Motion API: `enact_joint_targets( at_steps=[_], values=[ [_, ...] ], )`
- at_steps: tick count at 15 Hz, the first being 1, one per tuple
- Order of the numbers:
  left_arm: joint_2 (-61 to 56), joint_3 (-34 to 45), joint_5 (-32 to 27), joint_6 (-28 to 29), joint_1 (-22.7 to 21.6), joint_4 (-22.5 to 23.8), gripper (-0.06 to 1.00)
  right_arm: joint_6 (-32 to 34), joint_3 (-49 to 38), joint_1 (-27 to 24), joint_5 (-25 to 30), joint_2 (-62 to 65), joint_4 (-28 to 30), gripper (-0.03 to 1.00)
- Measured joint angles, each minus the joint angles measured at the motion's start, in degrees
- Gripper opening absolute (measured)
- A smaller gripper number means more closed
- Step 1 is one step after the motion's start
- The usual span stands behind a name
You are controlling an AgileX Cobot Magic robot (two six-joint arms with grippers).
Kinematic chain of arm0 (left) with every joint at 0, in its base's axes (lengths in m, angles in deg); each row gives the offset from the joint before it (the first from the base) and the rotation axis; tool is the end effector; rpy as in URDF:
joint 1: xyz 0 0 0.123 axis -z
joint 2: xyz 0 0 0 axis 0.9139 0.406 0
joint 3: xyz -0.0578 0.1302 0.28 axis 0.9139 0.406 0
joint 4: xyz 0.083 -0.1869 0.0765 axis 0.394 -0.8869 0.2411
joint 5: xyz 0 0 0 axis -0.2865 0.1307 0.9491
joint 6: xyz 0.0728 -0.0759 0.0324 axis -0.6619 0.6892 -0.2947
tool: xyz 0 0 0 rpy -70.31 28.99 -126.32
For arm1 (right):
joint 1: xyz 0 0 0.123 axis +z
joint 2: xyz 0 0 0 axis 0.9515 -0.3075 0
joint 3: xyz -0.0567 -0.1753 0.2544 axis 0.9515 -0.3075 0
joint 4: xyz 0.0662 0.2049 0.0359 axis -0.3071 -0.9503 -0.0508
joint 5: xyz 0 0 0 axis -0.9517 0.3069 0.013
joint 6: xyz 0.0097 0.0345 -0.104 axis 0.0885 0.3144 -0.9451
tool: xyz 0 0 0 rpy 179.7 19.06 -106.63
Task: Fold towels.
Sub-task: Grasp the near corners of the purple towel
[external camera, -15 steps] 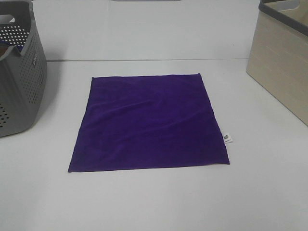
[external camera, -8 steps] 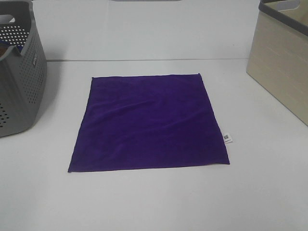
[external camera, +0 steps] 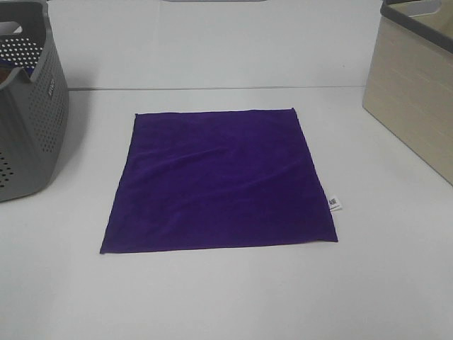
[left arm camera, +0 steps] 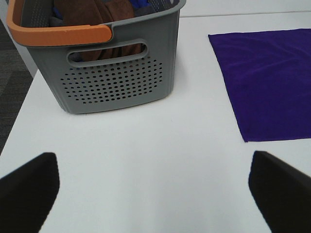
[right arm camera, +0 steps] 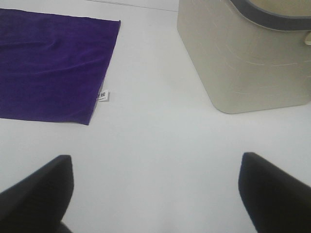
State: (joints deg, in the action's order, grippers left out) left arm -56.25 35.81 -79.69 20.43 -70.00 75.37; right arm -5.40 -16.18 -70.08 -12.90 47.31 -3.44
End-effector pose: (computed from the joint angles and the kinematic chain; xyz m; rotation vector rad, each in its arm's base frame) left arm -0.0477 -0.0076 0.2552 -0.0080 2.0218 0.0274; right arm -0.0485 0.0054 0.2524 -0.1607 2.0323 0.0348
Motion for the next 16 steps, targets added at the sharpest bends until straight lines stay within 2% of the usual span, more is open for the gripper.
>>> enact_joint_targets(
  at_steps=[4, 8, 16],
  values=[
    [0.0, 0.0, 0.0, 0.0, 0.0, 0.0, 0.99, 0.0, 0.0, 0.0, 0.0, 0.0, 0.0, 0.89],
    [0.0, 0.0, 0.0, -0.6, 0.0, 0.0, 0.99, 0.0, 0.0, 0.0, 0.0, 0.0, 0.0, 0.97],
    [0.0, 0.0, 0.0, -0.7, 0.0, 0.0, 0.99, 0.0, 0.0, 0.0, 0.0, 0.0, -0.1, 0.98]
  ],
)
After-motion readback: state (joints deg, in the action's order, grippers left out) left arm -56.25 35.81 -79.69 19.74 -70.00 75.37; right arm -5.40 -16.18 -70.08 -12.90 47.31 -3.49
